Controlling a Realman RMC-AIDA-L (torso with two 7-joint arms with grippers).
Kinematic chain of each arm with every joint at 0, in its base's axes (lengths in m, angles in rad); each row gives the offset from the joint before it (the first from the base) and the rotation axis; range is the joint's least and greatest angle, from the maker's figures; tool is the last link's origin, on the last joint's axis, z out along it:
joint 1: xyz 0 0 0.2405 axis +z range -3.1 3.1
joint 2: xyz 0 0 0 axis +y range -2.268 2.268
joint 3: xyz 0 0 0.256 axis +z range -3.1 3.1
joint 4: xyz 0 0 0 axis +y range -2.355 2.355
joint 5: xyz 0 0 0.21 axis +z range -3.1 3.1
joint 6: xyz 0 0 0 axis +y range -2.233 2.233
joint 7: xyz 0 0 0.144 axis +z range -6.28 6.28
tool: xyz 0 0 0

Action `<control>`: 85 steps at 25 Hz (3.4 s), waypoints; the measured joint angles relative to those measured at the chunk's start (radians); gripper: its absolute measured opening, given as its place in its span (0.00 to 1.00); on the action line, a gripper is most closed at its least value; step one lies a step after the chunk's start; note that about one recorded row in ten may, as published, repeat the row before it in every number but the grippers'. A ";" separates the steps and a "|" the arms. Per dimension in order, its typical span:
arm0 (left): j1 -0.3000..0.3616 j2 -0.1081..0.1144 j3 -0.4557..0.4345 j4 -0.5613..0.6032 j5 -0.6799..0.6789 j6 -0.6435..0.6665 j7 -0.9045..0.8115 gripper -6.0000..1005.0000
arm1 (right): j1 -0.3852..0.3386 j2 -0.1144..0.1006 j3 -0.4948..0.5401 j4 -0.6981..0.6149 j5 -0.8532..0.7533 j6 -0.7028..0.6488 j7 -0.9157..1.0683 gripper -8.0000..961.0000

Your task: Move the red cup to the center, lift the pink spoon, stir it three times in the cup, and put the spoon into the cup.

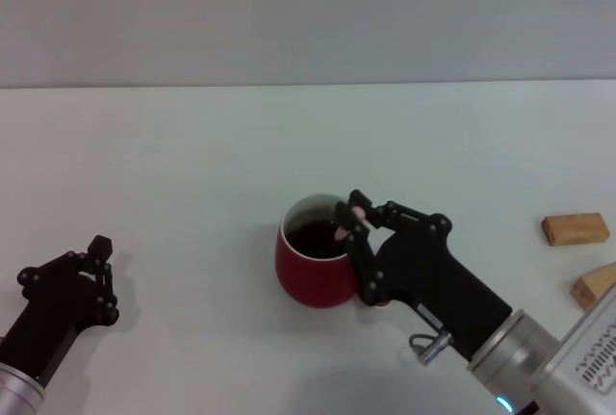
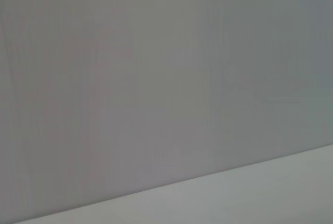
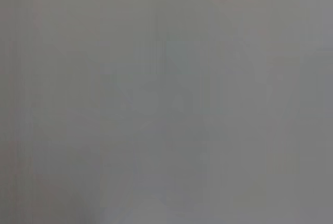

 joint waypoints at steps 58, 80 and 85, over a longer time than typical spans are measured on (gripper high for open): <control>0.051 0.003 -0.061 -0.011 -0.009 0.165 -0.014 0.00 | -0.194 0.013 0.197 -0.180 0.168 -0.302 -0.008 0.47; 0.090 0.003 -0.097 -0.006 -0.011 0.174 0.013 0.00 | -0.204 0.015 0.155 -0.242 0.249 -0.330 -0.005 0.47; 0.085 0.004 -0.100 -0.005 -0.011 0.172 0.014 0.00 | -0.205 0.015 0.157 -0.243 0.249 -0.327 -0.007 0.47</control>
